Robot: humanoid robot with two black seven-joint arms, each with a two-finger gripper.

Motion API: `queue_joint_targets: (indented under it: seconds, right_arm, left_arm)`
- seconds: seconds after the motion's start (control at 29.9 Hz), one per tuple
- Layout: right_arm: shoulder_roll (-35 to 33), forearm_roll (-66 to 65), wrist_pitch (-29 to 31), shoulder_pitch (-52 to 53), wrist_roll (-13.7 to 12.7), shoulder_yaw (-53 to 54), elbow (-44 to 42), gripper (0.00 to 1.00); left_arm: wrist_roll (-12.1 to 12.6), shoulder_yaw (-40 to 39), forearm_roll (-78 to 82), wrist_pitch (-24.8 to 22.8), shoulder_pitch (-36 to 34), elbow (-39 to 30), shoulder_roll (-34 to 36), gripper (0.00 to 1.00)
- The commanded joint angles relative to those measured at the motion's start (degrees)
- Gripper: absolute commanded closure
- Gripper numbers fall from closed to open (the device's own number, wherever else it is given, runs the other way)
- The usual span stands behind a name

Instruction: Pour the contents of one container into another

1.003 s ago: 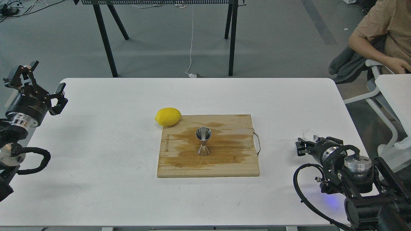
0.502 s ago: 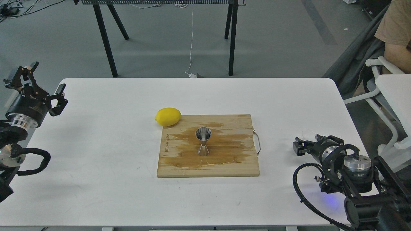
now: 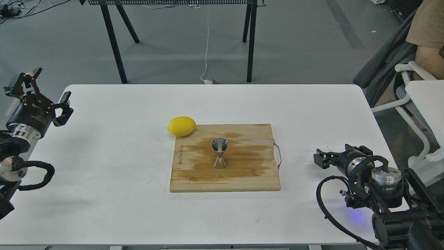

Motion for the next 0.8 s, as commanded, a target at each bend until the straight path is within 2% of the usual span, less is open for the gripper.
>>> queue_joint_targets:
  seconds: [0.0,0.37,0.5,0.67,0.77]
  right_arm:
    - [0.0,-0.1,0.0,0.1,0.1,-0.2,1.0,0.04]
    - [-0.8,-0.3,0.0,1.8,0.1,-0.2,6.0,0.04]
    - [-5.3,-1.1,0.0,6.4,-0.1,-0.5,6.4,0.03]
    - [-13.9,-2.9,11.4,13.7,-0.2,-4.8,3.6,0.03]
    - [-17.1,-2.9,24.2,15.2,-0.2,-5.8,-0.8,0.02]
  left_arm:
    - [0.0,0.0,0.0,0.0,0.0,0.0,0.0,0.01]
    - [0.0,0.1,0.4,0.0,0.3,1.1,-0.1,0.01]
    - [0.0,0.3,0.4,0.0,0.3,2.0,-0.6,0.01]
    - [0.0,0.5,0.4,0.0,0.2,2.0,-0.1,0.01]
    - [0.0,0.7,0.5,0.0,-0.1,2.0,0.2,0.01]
